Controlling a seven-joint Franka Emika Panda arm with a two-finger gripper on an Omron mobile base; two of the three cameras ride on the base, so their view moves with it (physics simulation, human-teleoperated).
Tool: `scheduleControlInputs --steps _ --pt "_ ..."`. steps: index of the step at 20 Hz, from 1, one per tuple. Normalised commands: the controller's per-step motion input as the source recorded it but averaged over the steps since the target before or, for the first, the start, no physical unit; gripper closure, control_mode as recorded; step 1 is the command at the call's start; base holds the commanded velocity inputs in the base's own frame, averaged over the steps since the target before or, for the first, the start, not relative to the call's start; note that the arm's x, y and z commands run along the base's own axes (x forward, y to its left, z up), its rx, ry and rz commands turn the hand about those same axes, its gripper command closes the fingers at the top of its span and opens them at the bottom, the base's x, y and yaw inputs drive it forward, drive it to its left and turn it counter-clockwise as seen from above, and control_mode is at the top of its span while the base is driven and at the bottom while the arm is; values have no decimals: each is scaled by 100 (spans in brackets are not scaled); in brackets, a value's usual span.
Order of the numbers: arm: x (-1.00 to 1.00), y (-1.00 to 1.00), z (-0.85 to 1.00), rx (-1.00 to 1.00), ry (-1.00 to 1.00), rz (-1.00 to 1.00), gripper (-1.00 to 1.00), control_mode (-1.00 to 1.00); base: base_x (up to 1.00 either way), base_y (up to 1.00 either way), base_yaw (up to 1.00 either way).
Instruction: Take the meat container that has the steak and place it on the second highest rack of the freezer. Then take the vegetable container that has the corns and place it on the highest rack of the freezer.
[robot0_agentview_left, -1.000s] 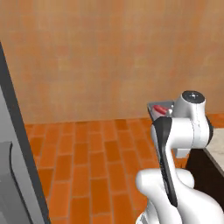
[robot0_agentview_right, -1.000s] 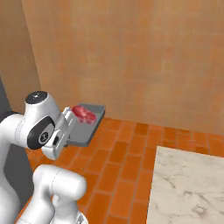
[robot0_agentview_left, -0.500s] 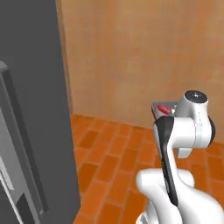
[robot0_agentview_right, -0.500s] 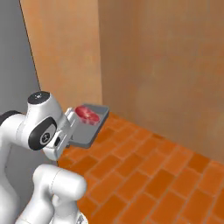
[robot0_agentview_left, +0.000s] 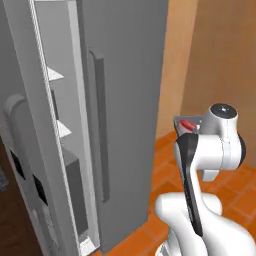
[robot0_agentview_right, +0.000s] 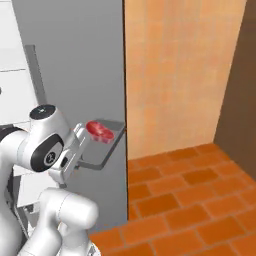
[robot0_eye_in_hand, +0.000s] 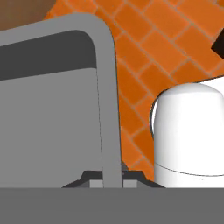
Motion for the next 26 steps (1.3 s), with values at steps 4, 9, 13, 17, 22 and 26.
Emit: scheduleControlInputs --steps 4,9,13,17,22,26 --pt "0 0 0 0 0 0 100 100 0 -27 92" --pt "0 0 0 0 0 0 100 100 1 -30 90" --pt "0 0 0 0 0 0 100 100 2 -49 82" --pt "0 0 0 0 0 0 100 100 5 -68 73" --pt "0 0 0 0 0 0 100 100 14 -73 45" --pt "0 0 0 0 0 0 100 100 39 -2 0"
